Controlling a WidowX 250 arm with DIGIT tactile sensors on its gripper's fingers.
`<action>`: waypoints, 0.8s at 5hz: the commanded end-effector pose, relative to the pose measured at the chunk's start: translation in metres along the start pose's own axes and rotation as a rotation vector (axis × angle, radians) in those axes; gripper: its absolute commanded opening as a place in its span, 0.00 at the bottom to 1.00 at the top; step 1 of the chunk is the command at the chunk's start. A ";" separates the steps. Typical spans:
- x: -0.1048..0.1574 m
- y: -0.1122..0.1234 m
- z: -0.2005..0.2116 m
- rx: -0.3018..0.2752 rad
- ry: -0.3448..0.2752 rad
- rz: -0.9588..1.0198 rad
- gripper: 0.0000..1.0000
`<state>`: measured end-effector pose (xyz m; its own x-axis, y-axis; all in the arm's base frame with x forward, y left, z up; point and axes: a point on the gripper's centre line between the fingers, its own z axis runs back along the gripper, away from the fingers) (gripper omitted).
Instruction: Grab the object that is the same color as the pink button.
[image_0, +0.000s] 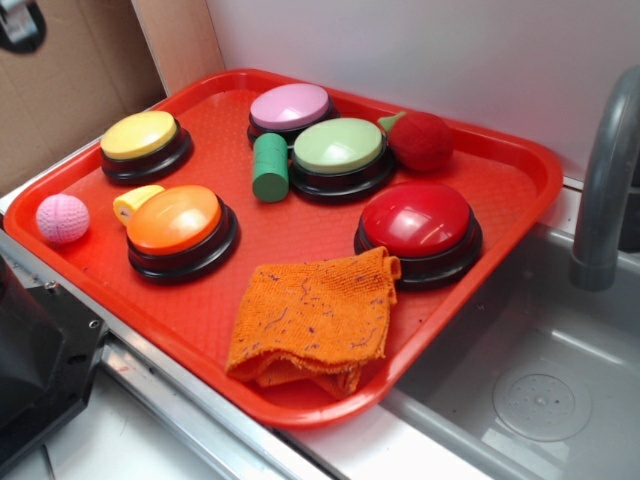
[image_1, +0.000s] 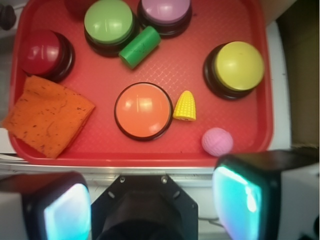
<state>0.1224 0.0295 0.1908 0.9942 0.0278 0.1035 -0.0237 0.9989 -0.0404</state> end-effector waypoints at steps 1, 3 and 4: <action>-0.003 0.065 -0.052 0.079 0.050 0.051 1.00; -0.012 0.093 -0.102 0.094 0.071 0.070 1.00; -0.016 0.104 -0.122 0.062 0.036 0.106 1.00</action>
<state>0.1169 0.1226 0.0575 0.9909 0.1269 0.0444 -0.1269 0.9919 -0.0017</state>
